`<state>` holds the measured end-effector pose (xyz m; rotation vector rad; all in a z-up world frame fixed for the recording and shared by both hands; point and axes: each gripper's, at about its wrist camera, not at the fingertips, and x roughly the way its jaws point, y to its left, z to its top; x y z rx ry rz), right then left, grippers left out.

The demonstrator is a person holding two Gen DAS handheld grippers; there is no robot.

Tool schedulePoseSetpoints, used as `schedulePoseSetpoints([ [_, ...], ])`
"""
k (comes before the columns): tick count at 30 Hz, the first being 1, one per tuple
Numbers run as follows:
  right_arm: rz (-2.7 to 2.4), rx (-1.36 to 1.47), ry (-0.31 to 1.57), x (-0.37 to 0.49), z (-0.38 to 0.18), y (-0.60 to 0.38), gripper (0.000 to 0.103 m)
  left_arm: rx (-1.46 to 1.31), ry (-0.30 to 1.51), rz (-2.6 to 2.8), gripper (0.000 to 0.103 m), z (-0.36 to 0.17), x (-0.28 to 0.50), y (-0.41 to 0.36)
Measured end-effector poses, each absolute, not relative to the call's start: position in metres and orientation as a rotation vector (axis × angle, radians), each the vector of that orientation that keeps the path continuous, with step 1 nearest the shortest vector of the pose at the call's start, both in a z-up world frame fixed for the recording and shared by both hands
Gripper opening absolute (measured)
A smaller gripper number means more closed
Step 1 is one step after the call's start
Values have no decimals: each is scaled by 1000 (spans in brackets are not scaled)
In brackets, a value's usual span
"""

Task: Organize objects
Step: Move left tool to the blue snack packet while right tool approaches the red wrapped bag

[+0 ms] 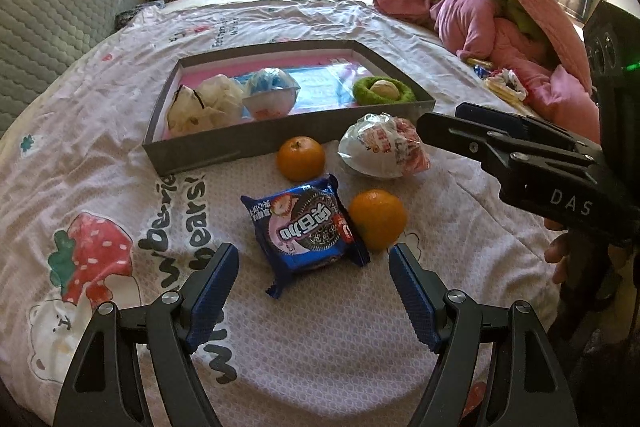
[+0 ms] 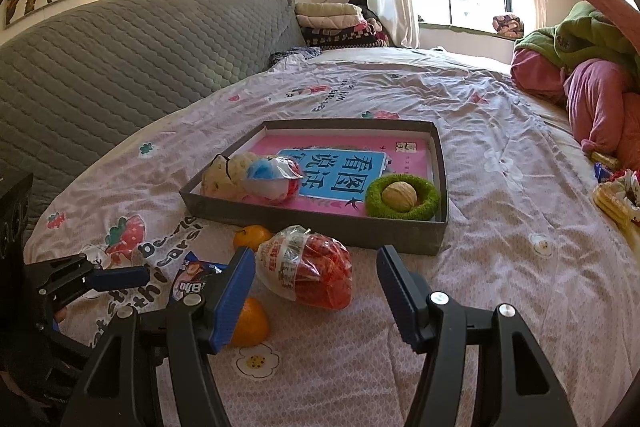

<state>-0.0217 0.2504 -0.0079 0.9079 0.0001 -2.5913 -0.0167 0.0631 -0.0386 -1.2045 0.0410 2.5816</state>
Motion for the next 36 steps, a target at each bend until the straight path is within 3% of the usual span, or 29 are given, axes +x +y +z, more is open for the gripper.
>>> schedulePoseSetpoints([
  [36,-2552,1042,9,-29,-33,250,63,-1308,-5,2557,79,-66,-32,68],
])
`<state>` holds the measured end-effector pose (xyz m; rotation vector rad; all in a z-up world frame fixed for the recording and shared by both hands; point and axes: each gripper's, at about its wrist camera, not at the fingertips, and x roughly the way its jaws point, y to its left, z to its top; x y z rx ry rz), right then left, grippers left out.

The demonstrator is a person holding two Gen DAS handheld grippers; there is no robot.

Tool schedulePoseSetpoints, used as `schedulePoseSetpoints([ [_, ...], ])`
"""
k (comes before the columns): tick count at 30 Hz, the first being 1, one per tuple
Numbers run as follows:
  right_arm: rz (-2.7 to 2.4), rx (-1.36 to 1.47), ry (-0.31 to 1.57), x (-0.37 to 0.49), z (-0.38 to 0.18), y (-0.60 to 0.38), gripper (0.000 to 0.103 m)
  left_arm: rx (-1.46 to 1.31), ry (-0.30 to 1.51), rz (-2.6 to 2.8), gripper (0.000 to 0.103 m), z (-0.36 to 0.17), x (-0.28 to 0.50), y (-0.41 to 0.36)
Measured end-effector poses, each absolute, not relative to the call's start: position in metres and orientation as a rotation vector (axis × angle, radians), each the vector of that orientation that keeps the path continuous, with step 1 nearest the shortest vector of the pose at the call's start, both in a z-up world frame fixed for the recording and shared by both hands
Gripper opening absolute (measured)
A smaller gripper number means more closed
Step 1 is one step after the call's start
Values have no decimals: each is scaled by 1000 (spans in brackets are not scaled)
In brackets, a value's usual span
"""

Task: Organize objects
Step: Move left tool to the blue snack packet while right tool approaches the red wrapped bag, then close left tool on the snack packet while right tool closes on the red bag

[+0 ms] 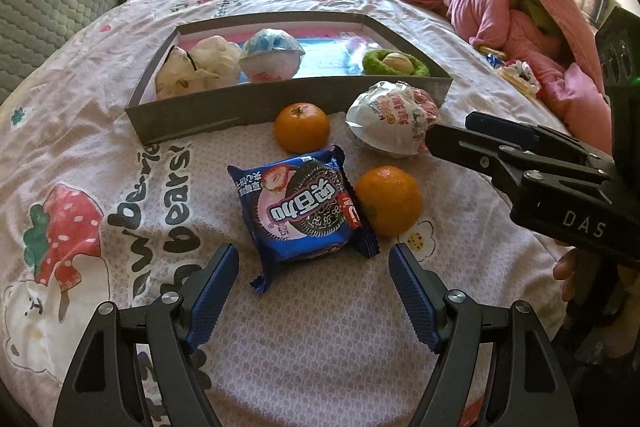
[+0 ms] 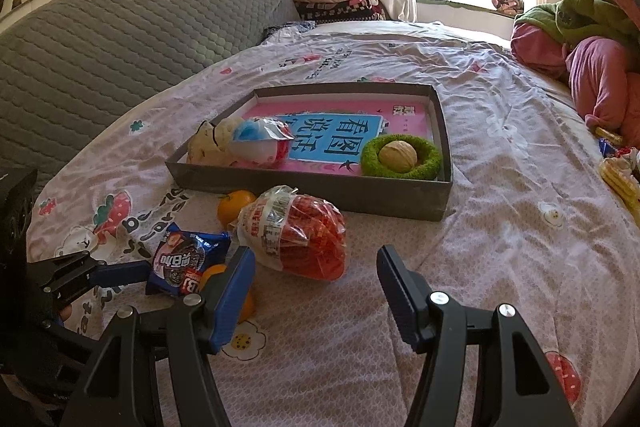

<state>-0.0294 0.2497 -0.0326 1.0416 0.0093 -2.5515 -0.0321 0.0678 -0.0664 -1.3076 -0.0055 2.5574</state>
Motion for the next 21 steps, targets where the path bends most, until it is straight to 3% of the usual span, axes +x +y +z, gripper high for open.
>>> schedulePoseSetpoints([
  [21,-2525,1057,3,-41,-40,240,63,-1323,-60,2594,79,-70,-43,61],
])
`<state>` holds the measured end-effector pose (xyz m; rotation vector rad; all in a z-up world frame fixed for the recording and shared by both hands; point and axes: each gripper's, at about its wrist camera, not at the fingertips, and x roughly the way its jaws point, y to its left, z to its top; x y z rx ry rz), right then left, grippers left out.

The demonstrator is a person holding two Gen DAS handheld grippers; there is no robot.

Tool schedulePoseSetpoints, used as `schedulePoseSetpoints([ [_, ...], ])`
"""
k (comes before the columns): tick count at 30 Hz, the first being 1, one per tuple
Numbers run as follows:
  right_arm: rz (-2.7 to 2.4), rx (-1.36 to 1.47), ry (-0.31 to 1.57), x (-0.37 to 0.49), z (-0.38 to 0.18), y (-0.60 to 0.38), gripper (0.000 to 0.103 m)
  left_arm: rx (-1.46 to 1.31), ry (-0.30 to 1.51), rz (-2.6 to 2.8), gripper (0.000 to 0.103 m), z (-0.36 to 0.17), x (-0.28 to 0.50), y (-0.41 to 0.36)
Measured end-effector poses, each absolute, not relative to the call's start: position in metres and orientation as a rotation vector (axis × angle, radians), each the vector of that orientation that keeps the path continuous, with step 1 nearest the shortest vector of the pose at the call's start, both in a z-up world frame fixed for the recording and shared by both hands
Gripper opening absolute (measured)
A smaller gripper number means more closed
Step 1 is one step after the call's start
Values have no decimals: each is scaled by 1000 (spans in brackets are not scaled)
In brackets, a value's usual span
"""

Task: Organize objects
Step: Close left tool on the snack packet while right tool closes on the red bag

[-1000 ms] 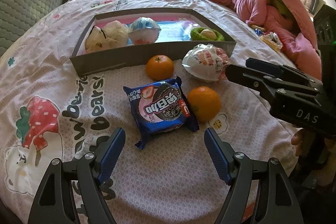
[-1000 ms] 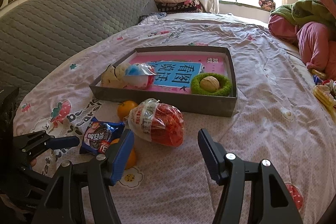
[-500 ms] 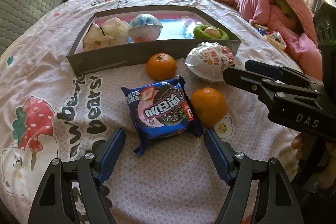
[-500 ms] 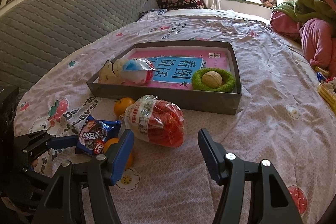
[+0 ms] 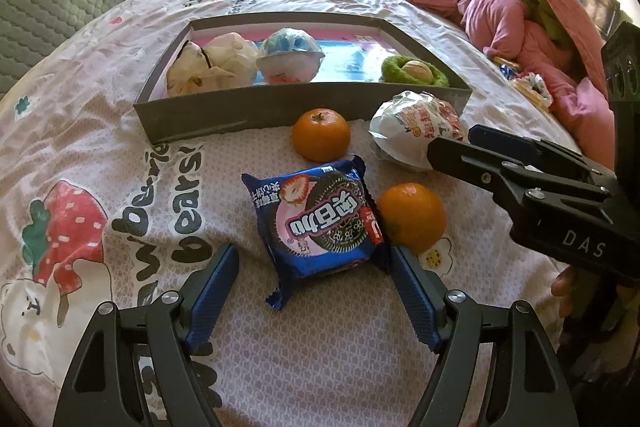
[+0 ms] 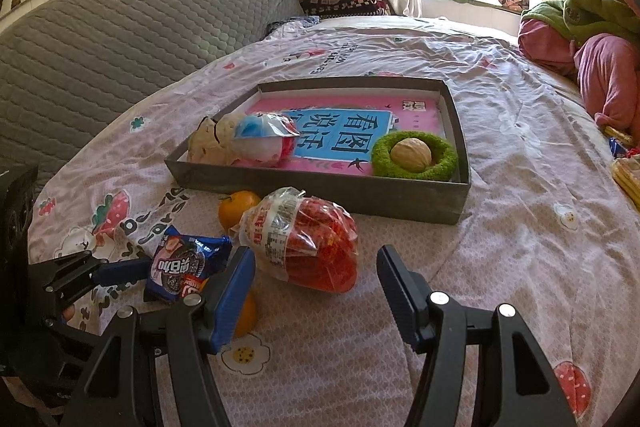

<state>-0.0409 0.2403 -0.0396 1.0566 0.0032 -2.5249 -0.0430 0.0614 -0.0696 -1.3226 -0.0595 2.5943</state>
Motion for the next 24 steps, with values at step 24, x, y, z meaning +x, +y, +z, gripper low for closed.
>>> schedulePoseSetpoints([
  [24,-2451,1091,-73,-71,-52,231,63,-1322,-119,2695,80,-62,-65,58],
])
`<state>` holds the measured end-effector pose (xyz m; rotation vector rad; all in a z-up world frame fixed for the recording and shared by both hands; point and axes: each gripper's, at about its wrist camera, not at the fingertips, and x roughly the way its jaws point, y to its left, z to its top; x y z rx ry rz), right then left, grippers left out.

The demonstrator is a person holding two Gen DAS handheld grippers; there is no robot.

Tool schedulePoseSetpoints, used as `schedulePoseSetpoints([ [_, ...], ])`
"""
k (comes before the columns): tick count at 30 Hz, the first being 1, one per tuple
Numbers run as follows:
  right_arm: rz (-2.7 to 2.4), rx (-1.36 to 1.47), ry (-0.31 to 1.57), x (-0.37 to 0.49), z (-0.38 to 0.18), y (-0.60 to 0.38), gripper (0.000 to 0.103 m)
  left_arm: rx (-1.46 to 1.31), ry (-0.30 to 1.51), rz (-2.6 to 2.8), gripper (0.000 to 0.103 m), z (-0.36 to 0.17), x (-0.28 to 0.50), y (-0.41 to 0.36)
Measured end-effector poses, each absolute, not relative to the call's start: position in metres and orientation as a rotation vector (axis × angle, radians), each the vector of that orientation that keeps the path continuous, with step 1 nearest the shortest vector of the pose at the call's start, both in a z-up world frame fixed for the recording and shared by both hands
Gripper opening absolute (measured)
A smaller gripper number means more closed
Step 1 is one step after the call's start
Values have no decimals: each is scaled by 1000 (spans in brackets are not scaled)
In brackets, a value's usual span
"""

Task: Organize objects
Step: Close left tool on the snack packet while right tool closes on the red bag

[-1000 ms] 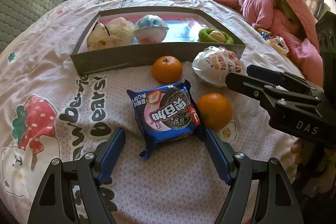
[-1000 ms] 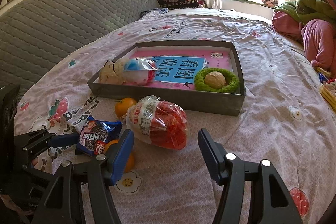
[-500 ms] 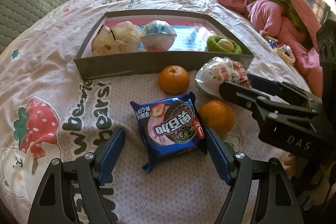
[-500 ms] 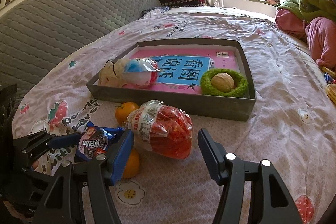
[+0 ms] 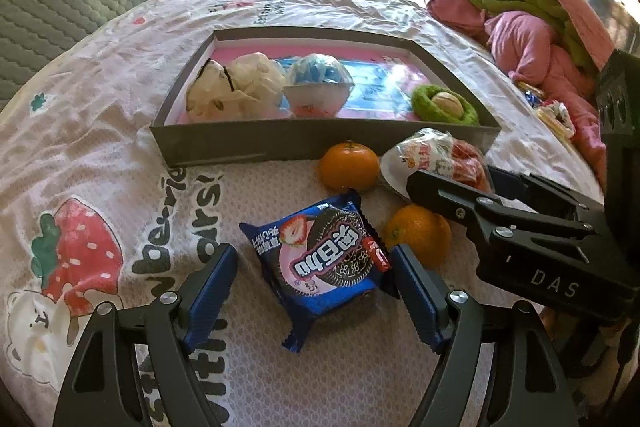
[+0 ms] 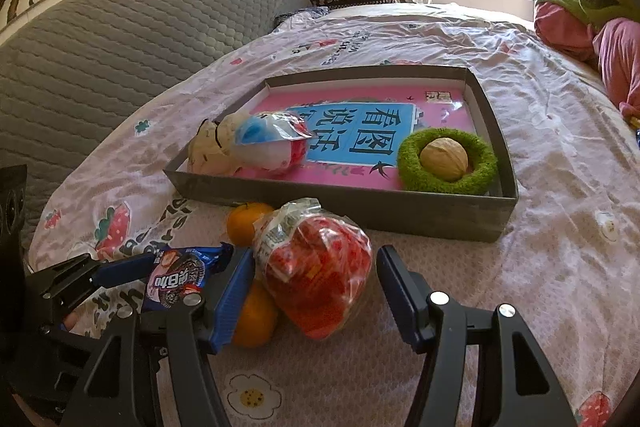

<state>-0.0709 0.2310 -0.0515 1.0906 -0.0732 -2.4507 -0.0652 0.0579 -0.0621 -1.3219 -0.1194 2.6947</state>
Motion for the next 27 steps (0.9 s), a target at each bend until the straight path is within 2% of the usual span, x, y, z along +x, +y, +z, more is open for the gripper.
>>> schedulePoseSetpoints([
  [8,-2419,1096,-143,-75,-54,237,63,-1363,-165,2706,80,-66,-77,51],
  [16,-2420,1080,-120,-72,-52,234,58,-1357,-163,2696,81,-70,-80,51],
  [27,-2417,1078,-138,-73,-53,235,57,-1339,-195,2636,81,-76,-91,48],
])
